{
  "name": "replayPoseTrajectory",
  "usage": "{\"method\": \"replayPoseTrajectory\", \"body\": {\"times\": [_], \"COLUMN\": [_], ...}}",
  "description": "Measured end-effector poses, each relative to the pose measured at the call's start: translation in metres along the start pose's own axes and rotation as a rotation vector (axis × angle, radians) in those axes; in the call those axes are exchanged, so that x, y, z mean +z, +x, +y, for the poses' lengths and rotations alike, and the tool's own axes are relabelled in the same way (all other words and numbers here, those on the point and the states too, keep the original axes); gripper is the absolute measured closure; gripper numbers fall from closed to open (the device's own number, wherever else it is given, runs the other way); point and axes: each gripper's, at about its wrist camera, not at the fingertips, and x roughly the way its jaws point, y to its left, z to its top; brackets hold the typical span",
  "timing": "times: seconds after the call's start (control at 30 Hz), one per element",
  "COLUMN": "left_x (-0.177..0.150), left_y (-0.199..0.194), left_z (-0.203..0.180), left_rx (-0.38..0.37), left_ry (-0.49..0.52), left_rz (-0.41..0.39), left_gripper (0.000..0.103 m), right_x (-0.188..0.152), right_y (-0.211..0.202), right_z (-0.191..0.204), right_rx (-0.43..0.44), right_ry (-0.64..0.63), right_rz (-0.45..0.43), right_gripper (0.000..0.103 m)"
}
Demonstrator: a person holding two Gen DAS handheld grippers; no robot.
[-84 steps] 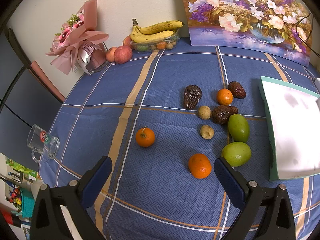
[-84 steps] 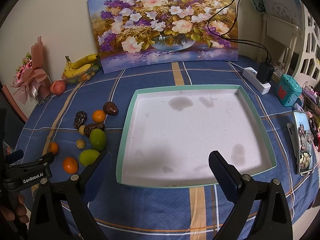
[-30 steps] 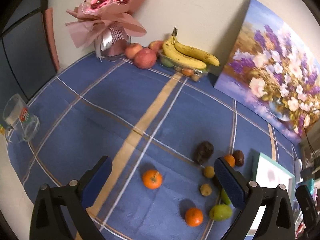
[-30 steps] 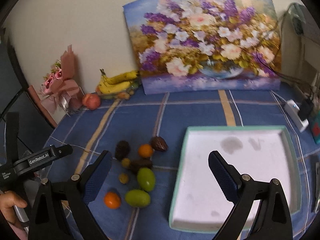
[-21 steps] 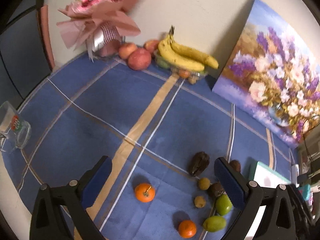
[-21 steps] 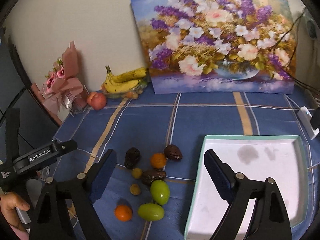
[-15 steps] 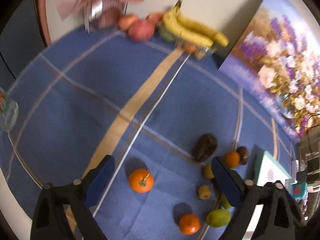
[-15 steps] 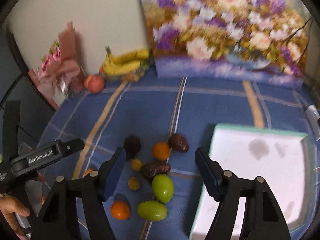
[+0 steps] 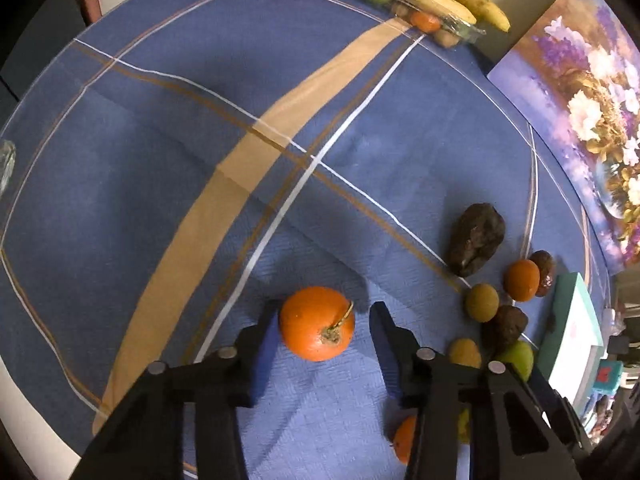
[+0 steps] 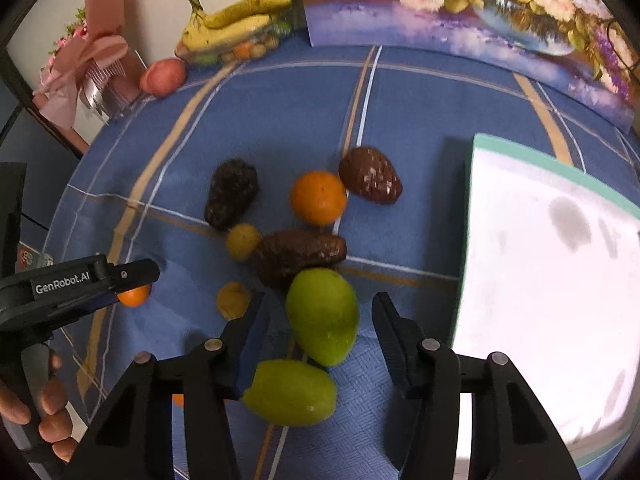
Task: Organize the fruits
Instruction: 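Grasp the green oval fruit with the right tool while the left tool grasps a tangerine, then lift and carry the green fruit with the right tool while the left tool carries the tangerine over the tray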
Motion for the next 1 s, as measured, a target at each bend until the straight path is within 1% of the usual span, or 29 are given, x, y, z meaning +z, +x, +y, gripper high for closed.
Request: {"method": "replayPoseTrajectory", "body": {"times": [0.07, 0.17, 0.27, 0.3, 0.37, 0.47, 0.6, 0.7, 0.77, 0.87, 1.0], "left_x": [-0.002, -0.003, -0.004, -0.004, 0.001, -0.002, -0.009, -0.012, -0.015, -0.017, -0.025], "left_y": [0.000, -0.001, -0.001, -0.003, -0.011, -0.031, -0.058, -0.067, -0.070, -0.072, -0.076], "left_z": [0.002, 0.006, 0.007, 0.007, 0.007, 0.001, -0.014, -0.031, -0.040, -0.056, -0.071], "left_rx": [0.003, -0.001, -0.006, -0.020, -0.046, -0.064, -0.091, -0.120, -0.131, -0.153, -0.165], "left_ry": [-0.012, -0.019, -0.025, -0.033, -0.046, -0.017, 0.033, 0.074, 0.094, 0.117, 0.149], "left_rz": [-0.003, -0.003, -0.004, -0.004, -0.005, -0.054, -0.115, -0.146, -0.153, -0.158, -0.164], "left_gripper": [0.064, 0.066, 0.066, 0.066, 0.066, 0.066, 0.066, 0.066, 0.066, 0.066, 0.066], "right_x": [-0.003, -0.004, -0.005, -0.006, -0.007, -0.007, -0.005, -0.005, -0.007, -0.005, -0.004], "right_y": [0.004, 0.008, 0.010, 0.008, 0.005, -0.007, -0.034, -0.052, -0.062, -0.073, -0.081], "right_z": [0.001, -0.002, -0.007, -0.008, -0.008, -0.008, -0.013, -0.022, -0.028, -0.035, -0.047], "right_rx": [0.005, 0.000, 0.003, 0.013, 0.024, 0.030, 0.042, 0.066, 0.072, 0.047, 0.037], "right_ry": [0.001, 0.009, 0.023, 0.027, 0.027, 0.027, 0.039, 0.074, 0.093, 0.103, 0.135], "right_rz": [0.009, 0.020, 0.017, 0.013, 0.006, -0.026, -0.097, -0.136, -0.153, -0.182, -0.205], "right_gripper": [0.049, 0.049, 0.056, 0.062, 0.062, 0.062, 0.062, 0.062, 0.062, 0.062, 0.062]}}
